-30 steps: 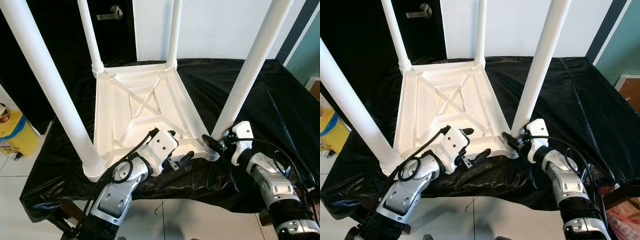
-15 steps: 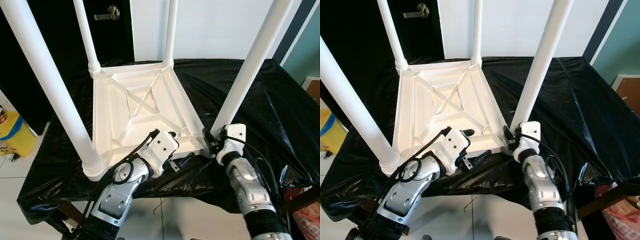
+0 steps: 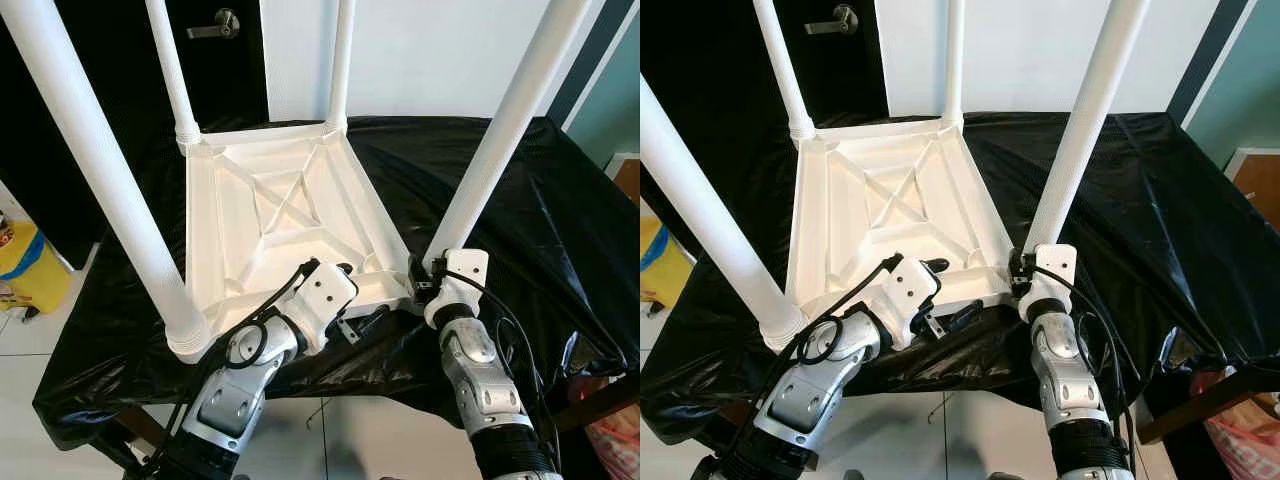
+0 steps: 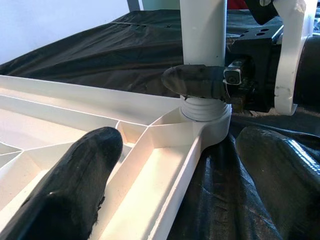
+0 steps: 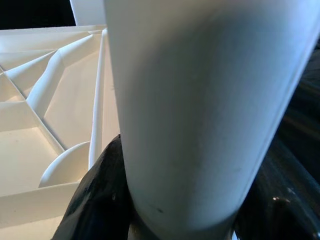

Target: Building children table

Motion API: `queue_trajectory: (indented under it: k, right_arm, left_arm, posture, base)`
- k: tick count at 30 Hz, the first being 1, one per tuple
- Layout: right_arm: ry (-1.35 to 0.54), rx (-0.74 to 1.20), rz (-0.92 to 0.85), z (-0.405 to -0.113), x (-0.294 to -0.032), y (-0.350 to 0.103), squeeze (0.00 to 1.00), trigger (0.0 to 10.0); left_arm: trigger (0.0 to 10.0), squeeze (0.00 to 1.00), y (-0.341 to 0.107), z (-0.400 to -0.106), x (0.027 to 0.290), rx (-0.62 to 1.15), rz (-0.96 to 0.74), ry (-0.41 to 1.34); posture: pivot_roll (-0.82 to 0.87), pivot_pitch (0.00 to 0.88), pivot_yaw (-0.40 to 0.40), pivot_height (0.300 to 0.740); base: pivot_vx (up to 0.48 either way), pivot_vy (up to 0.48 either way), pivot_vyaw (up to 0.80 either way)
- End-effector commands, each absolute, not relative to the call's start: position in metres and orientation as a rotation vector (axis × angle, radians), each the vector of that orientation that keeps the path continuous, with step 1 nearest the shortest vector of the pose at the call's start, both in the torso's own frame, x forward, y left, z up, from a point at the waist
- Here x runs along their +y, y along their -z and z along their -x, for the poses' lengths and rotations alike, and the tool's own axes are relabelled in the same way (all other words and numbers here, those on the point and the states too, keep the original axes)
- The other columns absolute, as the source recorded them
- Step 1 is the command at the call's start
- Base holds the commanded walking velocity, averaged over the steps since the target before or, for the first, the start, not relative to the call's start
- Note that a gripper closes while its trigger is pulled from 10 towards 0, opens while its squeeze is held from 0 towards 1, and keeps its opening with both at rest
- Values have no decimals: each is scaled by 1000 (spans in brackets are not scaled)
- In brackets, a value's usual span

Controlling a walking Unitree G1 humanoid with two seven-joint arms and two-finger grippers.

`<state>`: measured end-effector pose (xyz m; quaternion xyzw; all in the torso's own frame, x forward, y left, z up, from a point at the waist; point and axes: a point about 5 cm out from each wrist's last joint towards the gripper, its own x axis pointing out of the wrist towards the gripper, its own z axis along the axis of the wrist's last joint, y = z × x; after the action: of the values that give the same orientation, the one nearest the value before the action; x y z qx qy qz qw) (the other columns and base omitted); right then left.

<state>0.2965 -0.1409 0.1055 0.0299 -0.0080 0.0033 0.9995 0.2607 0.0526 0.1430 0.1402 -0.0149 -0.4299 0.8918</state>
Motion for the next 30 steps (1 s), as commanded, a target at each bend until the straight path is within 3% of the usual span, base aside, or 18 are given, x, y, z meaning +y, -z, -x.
queue_trajectory:
  k: [1,2,4,5,7,23,24,26,27,30]
  right_arm:
    - [-7,60,-58,-292,-139,-92,0,10000]
    - [-12,50,-54,-291,-139,-94,494,10000]
    - [-12,50,-54,-291,-139,-94,494,10000]
    - [-11,40,-52,-291,-140,-96,973,10000]
    - [-33,4,-68,-291,-142,-102,1000,10000]
    - [-267,-67,-49,-284,-167,-113,1000,10000]
    - [-362,-52,-9,-282,-175,-112,859,10000]
    - [-362,-52,-9,-282,-175,-112,859,10000]
    - [-435,-38,29,-281,-182,-112,0,10000]
    - [-509,-11,66,-283,-189,-111,0,10000]
  left_arm:
    - [10000,0,-143,-261,51,-33,-296,869]
    - [10000,0,-143,-261,51,-33,-295,868]
    - [10000,0,-143,-261,51,-33,-295,868]
    - [10000,0,-143,-260,51,-32,-294,868]
    - [10000,0,-143,-260,51,-32,-294,867]
    - [10000,0,-143,-260,51,-30,-292,871]
    - [10000,0,-143,-260,51,-29,-293,873]
    - [10000,0,-143,-260,51,-29,-293,873]
    - [10000,0,-143,-261,52,-28,-295,874]
    - [10000,0,-144,-262,52,-28,-295,875]
  posture:
    - [5,0,-61,740]
    - [4,0,-62,740]
    - [4,0,-62,740]
    - [4,0,-63,740]
    - [4,0,-61,740]
    - [-7,0,-54,740]
    - [-11,0,-47,740]
    - [-11,0,-47,740]
    - [-12,0,-44,740]
    - [-17,0,-36,740]
  base:
    - [0,0,0]
    - [0,0,0]
    - [0,0,0]
    - [0,0,0]
    - [0,0,0]
    - [0,0,0]
    - [0,0,0]
    - [0,0,0]
    - [0,0,0]
    - [0,0,0]
